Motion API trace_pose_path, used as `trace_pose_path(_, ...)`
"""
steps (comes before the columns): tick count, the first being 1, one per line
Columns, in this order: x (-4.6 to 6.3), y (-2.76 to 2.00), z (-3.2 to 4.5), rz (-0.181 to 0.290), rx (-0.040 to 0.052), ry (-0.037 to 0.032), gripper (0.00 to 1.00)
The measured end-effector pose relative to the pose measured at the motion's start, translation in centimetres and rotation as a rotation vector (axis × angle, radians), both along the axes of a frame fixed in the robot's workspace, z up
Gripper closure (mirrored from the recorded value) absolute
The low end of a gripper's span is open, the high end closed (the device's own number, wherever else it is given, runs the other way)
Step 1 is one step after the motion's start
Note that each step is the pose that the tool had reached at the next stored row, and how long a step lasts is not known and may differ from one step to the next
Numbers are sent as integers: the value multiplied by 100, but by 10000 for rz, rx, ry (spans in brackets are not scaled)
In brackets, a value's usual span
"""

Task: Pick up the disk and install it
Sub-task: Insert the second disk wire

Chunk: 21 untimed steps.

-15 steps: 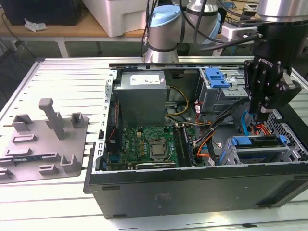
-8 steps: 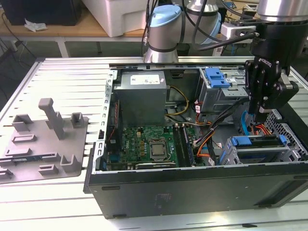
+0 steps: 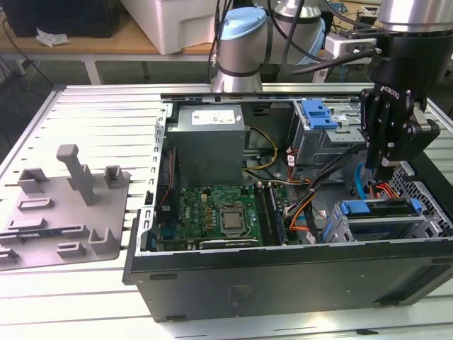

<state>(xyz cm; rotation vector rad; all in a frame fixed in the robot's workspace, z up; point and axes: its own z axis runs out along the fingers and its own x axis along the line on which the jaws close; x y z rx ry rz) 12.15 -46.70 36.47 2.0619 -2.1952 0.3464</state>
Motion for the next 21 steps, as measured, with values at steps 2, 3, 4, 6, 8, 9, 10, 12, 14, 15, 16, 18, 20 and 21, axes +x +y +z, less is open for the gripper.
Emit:
trace_pose_path(2, 0, 0, -1, 25, -45, 0, 64)
trace_pose_path(3, 0, 0, -3, 35, -60, 0, 64)
trace_pose_path(4, 0, 0, -6, 52, -94, 0, 64)
trace_pose_path(6, 0, 0, -9, 64, -144, 0, 64)
trace_pose_path(8, -1, 0, -13, 70, -215, 0, 64)
trace_pose_path(9, -2, 0, -13, 71, -234, 0, 64)
trace_pose_path(10, -2, -1, -13, 71, -239, 0, 64)
trace_pose_path(12, -2, 0, -13, 71, -212, -9, 64)
trace_pose_path(14, -2, -2, -13, 71, -166, -22, 64)
trace_pose_path(15, -2, -7, -13, 70, -117, -34, 64)
trace_pose_path(16, -2, -12, -13, 70, -89, -41, 64)
trace_pose_path(18, -2, -20, -13, 70, -64, -44, 64)
trace_pose_path(20, -3, -33, -13, 68, -50, -45, 64)
trace_pose_path(21, -3, -37, -13, 67, -45, -45, 64)
